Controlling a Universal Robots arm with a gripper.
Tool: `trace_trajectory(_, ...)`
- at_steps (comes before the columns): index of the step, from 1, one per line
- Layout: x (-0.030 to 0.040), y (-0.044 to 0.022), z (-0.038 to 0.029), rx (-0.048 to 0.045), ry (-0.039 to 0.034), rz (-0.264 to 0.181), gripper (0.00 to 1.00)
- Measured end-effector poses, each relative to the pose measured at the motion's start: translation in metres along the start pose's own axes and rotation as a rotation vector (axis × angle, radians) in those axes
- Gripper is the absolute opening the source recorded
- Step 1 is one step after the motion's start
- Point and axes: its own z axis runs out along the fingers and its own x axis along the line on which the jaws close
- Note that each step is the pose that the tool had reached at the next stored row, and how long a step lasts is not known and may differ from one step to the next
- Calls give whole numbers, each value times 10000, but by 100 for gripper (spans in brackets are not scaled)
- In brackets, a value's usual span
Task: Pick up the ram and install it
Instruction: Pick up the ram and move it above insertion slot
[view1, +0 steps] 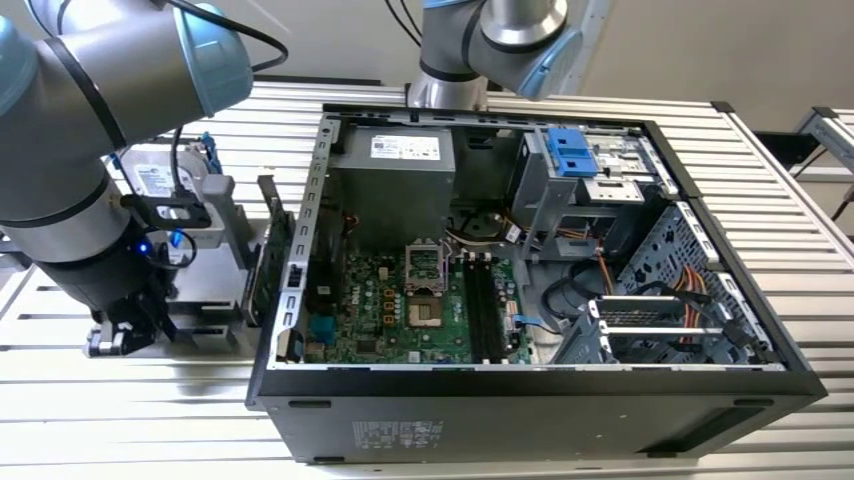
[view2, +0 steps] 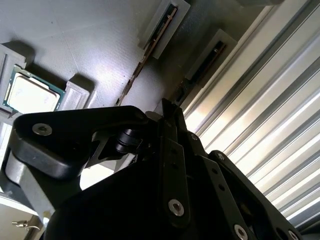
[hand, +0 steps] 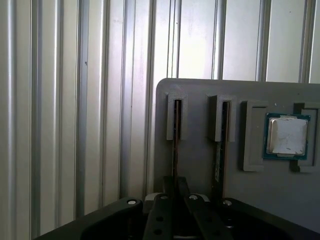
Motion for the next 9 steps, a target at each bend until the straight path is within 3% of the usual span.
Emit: trace_trajectory(9, -1, 1, -41, -1, 0, 1, 0)
